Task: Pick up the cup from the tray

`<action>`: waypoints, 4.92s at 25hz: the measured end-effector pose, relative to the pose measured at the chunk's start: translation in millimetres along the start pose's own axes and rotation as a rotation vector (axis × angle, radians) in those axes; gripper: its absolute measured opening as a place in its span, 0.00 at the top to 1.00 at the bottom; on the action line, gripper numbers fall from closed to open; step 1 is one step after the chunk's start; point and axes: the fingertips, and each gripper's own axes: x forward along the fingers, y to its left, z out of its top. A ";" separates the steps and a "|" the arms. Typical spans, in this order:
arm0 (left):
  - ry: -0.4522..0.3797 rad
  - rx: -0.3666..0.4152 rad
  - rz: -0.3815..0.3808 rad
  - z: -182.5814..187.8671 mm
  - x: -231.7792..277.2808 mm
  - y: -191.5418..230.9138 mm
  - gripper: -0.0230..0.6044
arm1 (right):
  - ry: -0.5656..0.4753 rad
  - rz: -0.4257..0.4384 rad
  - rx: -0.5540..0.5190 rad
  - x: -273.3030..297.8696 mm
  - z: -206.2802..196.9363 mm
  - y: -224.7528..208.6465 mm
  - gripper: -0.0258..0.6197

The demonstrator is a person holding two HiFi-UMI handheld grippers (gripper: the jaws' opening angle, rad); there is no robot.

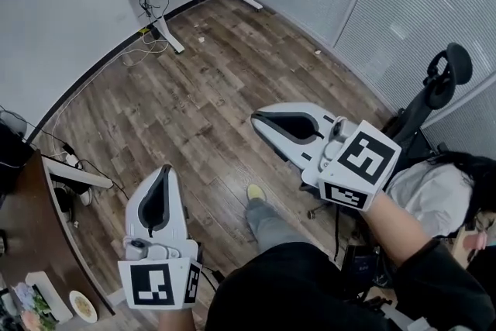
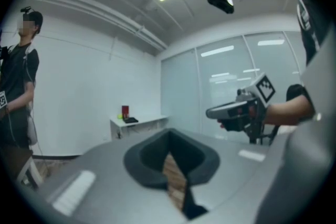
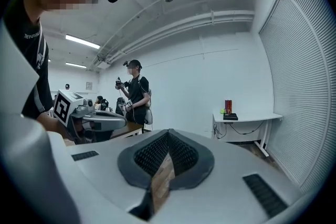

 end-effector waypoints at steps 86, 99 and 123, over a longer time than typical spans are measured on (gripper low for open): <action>-0.054 0.046 0.023 64.5 335.1 120.6 0.97 | 0.004 0.042 -0.070 190.3 39.7 -308.9 0.95; -0.011 0.031 0.048 70.9 422.9 252.1 0.97 | 0.038 0.067 -0.042 334.3 65.9 -370.1 0.95; -0.005 -0.030 0.065 62.0 518.5 427.0 0.97 | 0.099 0.082 -0.021 521.1 83.6 -428.3 0.95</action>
